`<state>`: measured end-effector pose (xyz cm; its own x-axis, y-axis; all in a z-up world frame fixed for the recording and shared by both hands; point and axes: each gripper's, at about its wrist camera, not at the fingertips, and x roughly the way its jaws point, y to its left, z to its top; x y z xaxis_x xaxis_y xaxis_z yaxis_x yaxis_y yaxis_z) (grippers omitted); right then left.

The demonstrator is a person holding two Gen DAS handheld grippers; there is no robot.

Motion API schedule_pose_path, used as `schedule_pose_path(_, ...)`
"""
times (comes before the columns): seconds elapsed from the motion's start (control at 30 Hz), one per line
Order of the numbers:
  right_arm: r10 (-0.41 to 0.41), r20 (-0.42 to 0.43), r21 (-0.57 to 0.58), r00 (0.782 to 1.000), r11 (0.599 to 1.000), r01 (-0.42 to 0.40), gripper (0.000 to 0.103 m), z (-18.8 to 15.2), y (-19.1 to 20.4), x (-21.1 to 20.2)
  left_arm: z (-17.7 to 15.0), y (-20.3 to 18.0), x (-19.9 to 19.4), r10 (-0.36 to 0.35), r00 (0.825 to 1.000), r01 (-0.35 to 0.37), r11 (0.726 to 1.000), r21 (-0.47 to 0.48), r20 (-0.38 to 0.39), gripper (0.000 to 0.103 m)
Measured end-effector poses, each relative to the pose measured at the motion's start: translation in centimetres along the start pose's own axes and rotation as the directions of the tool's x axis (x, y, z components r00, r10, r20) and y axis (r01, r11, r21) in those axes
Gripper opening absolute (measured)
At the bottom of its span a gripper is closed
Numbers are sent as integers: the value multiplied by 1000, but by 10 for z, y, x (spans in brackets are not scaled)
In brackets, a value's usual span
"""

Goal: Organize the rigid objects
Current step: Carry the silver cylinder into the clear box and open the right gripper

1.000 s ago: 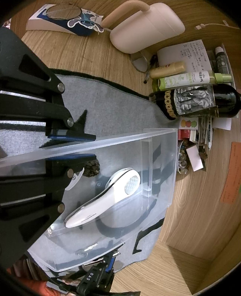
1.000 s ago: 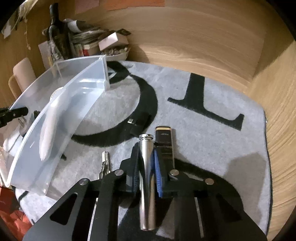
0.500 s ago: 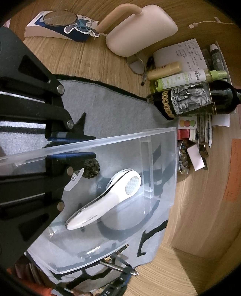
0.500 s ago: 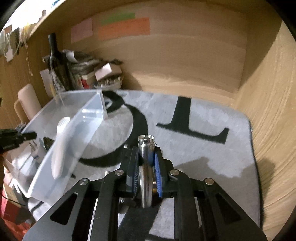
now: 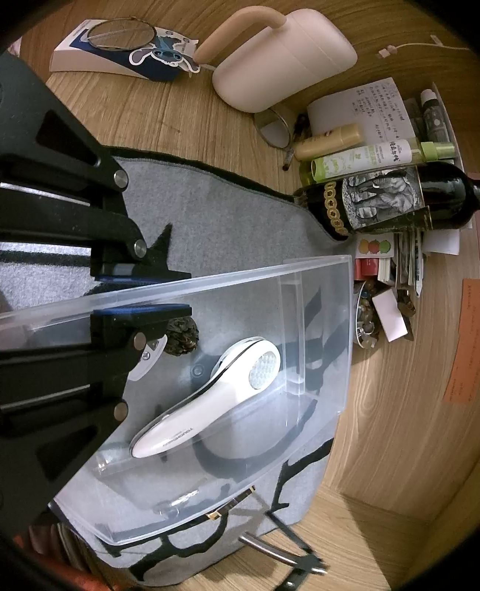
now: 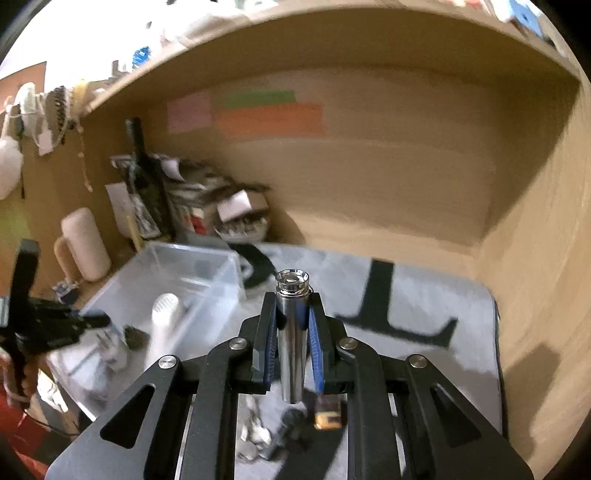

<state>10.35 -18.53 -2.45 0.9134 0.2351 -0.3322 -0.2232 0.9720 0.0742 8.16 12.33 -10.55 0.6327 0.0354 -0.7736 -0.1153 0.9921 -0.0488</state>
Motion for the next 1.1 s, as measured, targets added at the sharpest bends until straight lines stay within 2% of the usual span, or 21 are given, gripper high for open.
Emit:
schedule_pose_path(0.23, 68, 68, -79, 995, 995, -63, 14, 25, 35, -9, 0, 2, -1, -6, 1000, 6, 1000, -3, 5, 9)
schedule_pose_path(0.47, 140, 74, -136, 987, 982, -129, 14, 35, 66, -3, -1, 4, -1, -16, 1000, 16, 1000, -8, 11, 9)
schedule_pose_path(0.73, 215, -19, -187, 976, 959, -215, 14, 22, 103, 22, -1, 5, -2, -23, 1000, 23, 1000, -10, 14, 10)
schedule_pose_path(0.87, 255, -85, -192, 963, 944, -267, 14, 13, 116, 35, -1, 5, -2, -28, 999, 28, 1000, -13, 18, 10)
schedule_pose_path(1.1, 270, -169, -229, 948, 925, -304, 14, 1, 141, 54, 0, 5, -2, -35, 999, 36, 999, -17, 22, 11)
